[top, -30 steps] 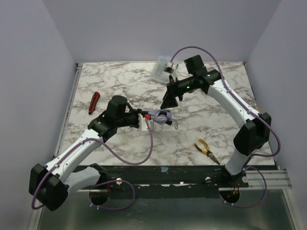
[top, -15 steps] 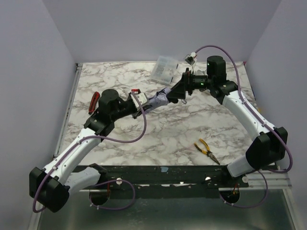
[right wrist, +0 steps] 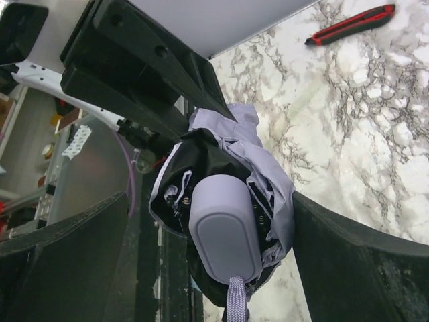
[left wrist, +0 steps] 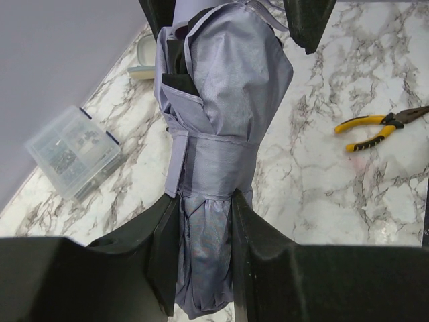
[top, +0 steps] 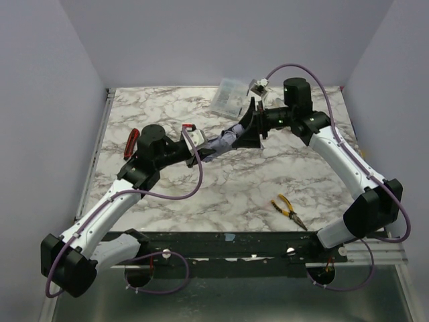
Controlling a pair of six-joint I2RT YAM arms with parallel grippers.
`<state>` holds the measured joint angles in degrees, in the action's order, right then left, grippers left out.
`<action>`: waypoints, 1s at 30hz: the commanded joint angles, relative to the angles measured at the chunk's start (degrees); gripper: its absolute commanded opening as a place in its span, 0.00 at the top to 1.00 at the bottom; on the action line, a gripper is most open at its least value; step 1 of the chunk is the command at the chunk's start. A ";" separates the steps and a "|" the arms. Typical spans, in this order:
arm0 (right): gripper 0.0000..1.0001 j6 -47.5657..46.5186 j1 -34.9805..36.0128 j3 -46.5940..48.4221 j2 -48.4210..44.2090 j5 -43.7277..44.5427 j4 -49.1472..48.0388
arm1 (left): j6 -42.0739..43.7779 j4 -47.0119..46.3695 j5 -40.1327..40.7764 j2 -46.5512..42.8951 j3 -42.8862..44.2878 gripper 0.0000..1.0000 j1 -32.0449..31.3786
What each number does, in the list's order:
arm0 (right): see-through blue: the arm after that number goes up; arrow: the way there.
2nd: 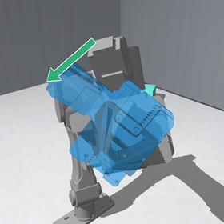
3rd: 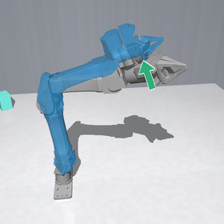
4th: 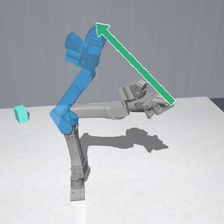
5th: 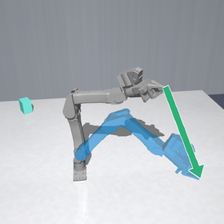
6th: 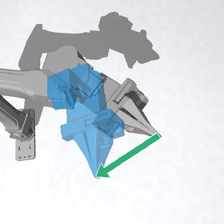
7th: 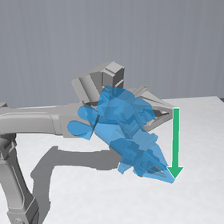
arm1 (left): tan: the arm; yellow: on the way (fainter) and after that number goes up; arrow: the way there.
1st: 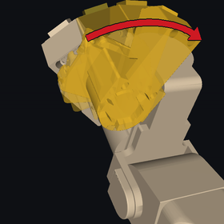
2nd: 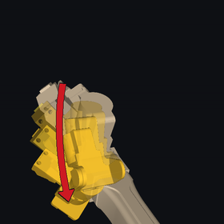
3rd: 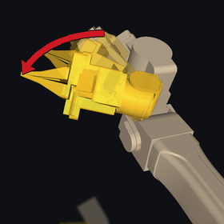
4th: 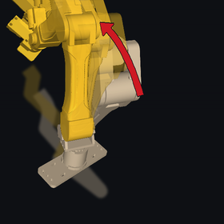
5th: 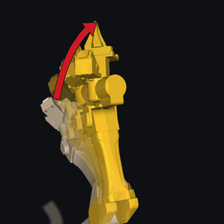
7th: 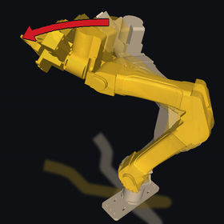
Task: Open the umbrella
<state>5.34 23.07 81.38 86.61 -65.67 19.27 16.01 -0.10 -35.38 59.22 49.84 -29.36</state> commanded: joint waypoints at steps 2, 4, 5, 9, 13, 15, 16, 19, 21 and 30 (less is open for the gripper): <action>0.01 -7.01 1.08 2.24 0.17 -1.59 8.45 | 0.71 -4.59 -3.22 -1.14 1.88 1.00 -0.08; 0.04 -9.23 1.51 2.43 0.61 -0.70 9.84 | -0.39 -4.89 -4.21 -0.93 2.62 1.00 -0.11; 0.05 -9.38 1.89 2.56 0.81 0.03 9.92 | -0.45 -4.48 -4.78 -0.58 3.27 1.00 -0.16; 0.15 -10.78 3.66 3.38 0.89 3.43 9.30 | 1.74 -2.20 -4.85 -0.15 4.58 1.00 -1.44; 0.48 -11.42 4.08 3.79 1.11 4.43 9.25 | 2.52 -0.03 -4.55 -0.38 5.30 1.00 -2.10; 0.66 -13.49 4.09 4.12 0.86 4.63 10.76 | 2.40 3.50 -4.45 -0.76 6.04 0.87 -2.10; 0.76 -14.85 4.03 4.21 0.59 4.82 11.50 | 2.12 6.01 -4.54 -0.92 6.88 0.74 -2.01; 0.99 -17.25 4.08 3.42 -0.78 5.81 11.96 | 4.60 15.99 -11.71 -1.38 10.46 0.47 -0.27; 0.99 -19.10 4.09 2.55 -2.01 6.31 12.03 | 5.41 19.98 -13.82 -2.54 11.09 0.35 0.58; 0.99 -38.27 4.89 0.54 -4.27 8.11 20.54 | 8.35 19.66 -11.64 -5.39 9.96 0.43 0.45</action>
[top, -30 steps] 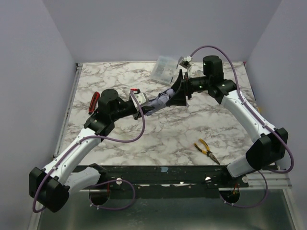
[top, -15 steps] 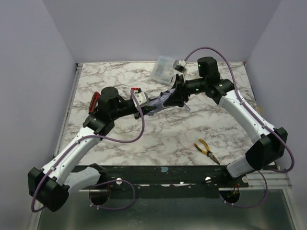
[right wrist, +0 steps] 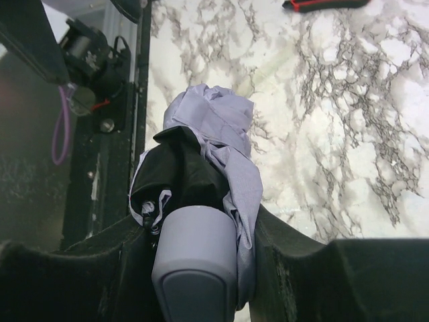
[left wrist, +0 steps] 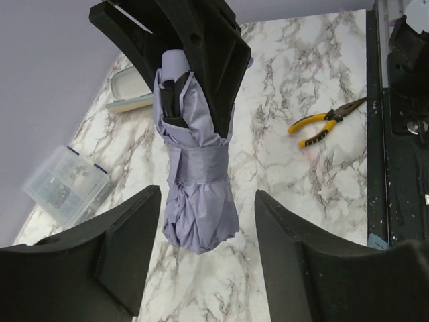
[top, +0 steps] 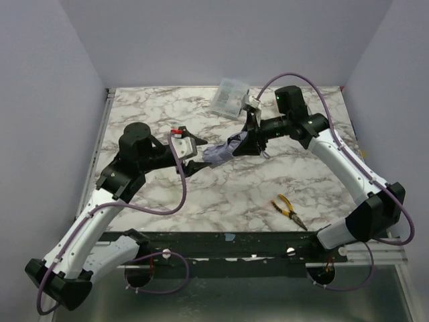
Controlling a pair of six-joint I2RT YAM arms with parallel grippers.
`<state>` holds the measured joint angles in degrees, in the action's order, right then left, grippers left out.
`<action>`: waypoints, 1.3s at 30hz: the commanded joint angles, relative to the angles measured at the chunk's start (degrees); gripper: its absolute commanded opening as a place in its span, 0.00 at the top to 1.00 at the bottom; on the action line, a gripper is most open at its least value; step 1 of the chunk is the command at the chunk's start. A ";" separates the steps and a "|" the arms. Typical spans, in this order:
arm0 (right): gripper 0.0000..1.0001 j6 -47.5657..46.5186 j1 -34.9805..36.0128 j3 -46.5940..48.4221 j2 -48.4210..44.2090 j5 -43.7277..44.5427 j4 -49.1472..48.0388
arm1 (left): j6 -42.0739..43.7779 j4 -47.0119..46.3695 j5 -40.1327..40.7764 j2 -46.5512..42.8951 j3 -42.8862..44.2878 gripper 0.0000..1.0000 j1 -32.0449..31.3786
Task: Open the umbrella
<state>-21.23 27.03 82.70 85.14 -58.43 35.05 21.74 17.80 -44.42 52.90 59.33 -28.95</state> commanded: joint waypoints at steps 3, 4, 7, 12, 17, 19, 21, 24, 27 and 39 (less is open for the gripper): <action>0.99 -14.98 1.71 -1.02 -3.57 1.32 5.83 | 3.64 3.11 -3.45 3.47 2.68 0.53 -0.20; 0.99 -14.90 1.78 -0.97 -3.72 1.16 5.70 | 4.20 3.56 -3.73 4.21 3.33 0.56 -0.37; 0.99 -14.44 2.01 -1.09 -3.93 0.61 5.56 | 5.69 4.13 -3.07 5.09 3.64 0.58 -1.50; 0.99 -15.90 3.81 -2.13 -5.32 1.64 6.18 | 6.01 3.93 -1.72 5.89 3.16 0.58 -2.66; 1.00 -15.49 5.03 -2.76 -5.77 1.54 5.42 | 6.92 4.79 -0.19 7.83 3.92 0.58 -4.02; 0.99 -15.90 5.35 -2.67 -5.95 1.57 5.54 | 7.42 5.47 0.41 8.57 4.38 0.60 -4.23; 0.99 -15.99 5.58 -2.61 -6.04 1.86 5.68 | 7.81 5.66 0.62 8.79 4.23 0.61 -4.19; 0.99 -17.41 5.90 -1.97 -6.04 1.73 7.30 | 7.67 4.93 1.05 8.37 3.29 0.66 -4.25; 0.99 -19.06 6.30 -2.09 -6.31 2.34 8.38 | 7.30 4.35 1.27 8.06 2.74 0.76 -4.21; 0.99 -22.27 7.75 -2.33 -6.62 3.71 9.16 | 8.70 5.82 -1.03 7.89 1.81 0.86 -4.51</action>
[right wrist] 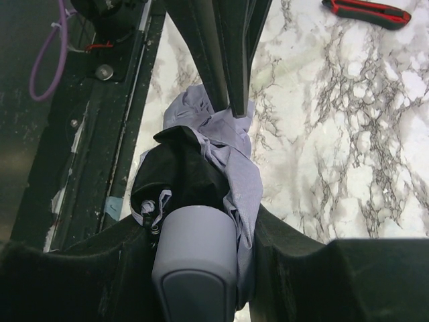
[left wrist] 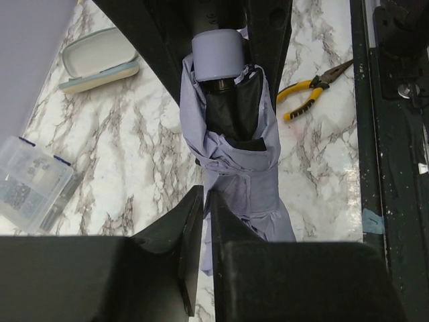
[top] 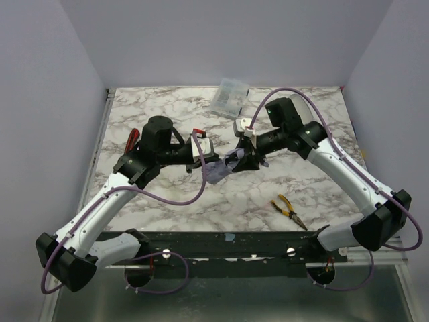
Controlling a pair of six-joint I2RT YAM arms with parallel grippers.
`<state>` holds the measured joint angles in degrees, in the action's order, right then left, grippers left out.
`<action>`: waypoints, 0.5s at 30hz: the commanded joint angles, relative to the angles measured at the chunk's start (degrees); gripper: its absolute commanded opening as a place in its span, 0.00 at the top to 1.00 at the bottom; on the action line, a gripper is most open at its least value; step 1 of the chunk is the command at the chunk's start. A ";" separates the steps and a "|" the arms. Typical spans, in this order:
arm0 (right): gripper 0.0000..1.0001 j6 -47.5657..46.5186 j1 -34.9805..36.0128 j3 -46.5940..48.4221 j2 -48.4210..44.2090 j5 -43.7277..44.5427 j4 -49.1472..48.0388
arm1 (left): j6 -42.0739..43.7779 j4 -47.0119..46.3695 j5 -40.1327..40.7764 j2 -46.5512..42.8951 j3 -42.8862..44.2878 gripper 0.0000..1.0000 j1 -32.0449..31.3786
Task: Open the umbrella
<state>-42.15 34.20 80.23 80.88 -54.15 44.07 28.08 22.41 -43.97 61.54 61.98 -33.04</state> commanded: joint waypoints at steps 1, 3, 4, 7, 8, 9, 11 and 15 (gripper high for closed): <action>0.99 -1.45 0.63 0.06 -2.54 -0.44 0.18 | 3.25 1.62 -1.55 -0.93 -1.24 0.84 -0.78; 0.99 -1.72 0.75 -0.07 -2.66 -0.36 0.12 | 4.40 1.97 -0.97 -1.28 -2.37 0.82 -1.35; 0.99 -1.99 0.78 -0.03 -2.77 -0.26 0.21 | 4.68 1.94 -0.53 -1.33 -2.90 0.83 -1.52; 0.99 -3.53 1.11 0.28 -2.87 0.11 0.94 | 4.17 1.44 1.09 -0.95 -3.36 0.92 -1.77; 0.99 -4.33 1.34 0.34 -2.92 0.20 1.29 | 4.09 1.01 1.70 -0.81 -3.33 0.98 -1.77; 0.99 -5.00 1.44 0.26 -2.97 0.33 1.61 | 3.88 0.31 2.34 -0.72 -3.34 1.00 -1.77; 0.99 -8.22 2.01 0.41 -2.81 0.63 3.51 | 2.74 -1.30 3.17 -0.58 -3.23 1.00 -1.70; 0.99 -13.10 3.56 0.88 -2.49 1.87 6.24 | -2.10 -4.96 5.61 0.70 -2.49 1.00 -1.36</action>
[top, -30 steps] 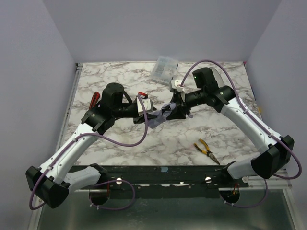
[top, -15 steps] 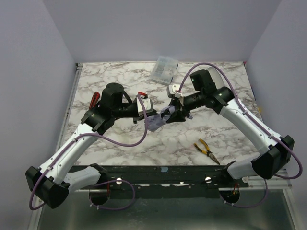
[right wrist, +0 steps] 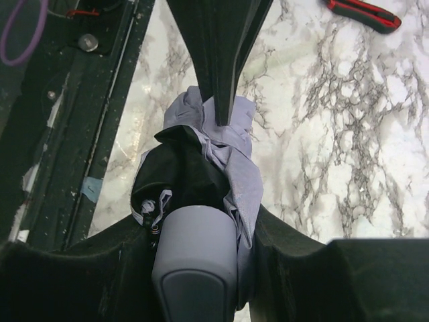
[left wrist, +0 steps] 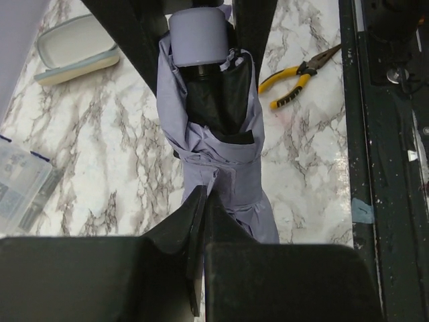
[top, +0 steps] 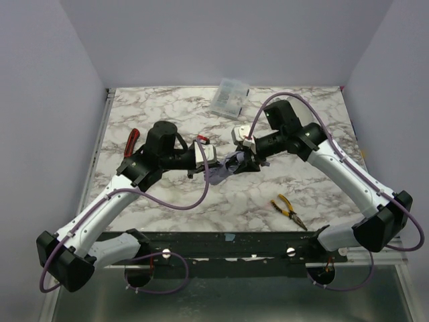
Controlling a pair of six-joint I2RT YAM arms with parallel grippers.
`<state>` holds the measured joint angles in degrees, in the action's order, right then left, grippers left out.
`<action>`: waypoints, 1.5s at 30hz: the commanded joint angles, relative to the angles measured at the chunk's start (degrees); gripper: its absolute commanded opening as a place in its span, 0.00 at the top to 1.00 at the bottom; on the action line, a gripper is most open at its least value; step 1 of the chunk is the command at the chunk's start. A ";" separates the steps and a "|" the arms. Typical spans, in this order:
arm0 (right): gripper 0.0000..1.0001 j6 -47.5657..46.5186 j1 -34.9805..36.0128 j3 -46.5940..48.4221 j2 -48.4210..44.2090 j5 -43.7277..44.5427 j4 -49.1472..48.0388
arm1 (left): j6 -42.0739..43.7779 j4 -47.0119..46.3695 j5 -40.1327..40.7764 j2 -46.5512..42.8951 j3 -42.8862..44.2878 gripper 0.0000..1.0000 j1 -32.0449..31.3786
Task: Open the umbrella
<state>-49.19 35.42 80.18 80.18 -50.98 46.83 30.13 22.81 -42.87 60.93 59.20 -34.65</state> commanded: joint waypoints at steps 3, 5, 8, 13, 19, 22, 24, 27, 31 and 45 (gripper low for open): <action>0.99 -8.54 3.02 1.55 -1.64 -1.07 4.68 | -9.22 -8.24 6.97 3.28 1.31 1.00 1.12; 0.99 -9.90 3.46 1.87 -1.53 -0.97 5.16 | -11.77 -10.14 10.17 4.85 1.91 1.00 1.47; 1.00 -11.87 3.85 1.42 -2.24 -0.67 4.94 | -15.11 -12.78 13.84 7.39 2.63 1.00 2.37; 0.99 -3.21 3.87 -2.42 -5.67 1.32 -7.27 | -20.07 -11.92 13.08 10.84 5.21 1.00 4.94; 0.99 22.92 0.96 -2.59 -4.57 8.82 -24.84 | -27.64 -8.01 2.54 10.99 7.57 0.31 13.35; 0.99 38.89 -5.03 -2.76 -2.39 7.69 -32.09 | -29.86 -10.77 1.17 9.89 6.53 0.13 19.57; 0.99 50.92 -10.61 -3.27 0.11 6.68 -37.33 | -29.50 -11.02 2.46 9.19 6.30 0.08 21.57; 0.99 60.07 -14.21 -1.80 4.17 6.16 -38.55 | -24.21 -11.01 3.59 7.59 5.09 0.03 22.04; 0.99 64.02 -14.33 -0.64 7.20 6.44 -36.84 | -18.00 -12.75 3.87 4.52 1.72 0.01 21.28; 0.99 68.27 -13.99 -1.72 9.56 -7.19 -34.76 | 2.85 -12.19 14.82 1.41 -1.90 0.02 3.88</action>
<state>19.09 20.95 77.30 90.35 -52.64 12.78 26.48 10.98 -35.90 60.99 56.01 -25.69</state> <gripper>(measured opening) 0.445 0.982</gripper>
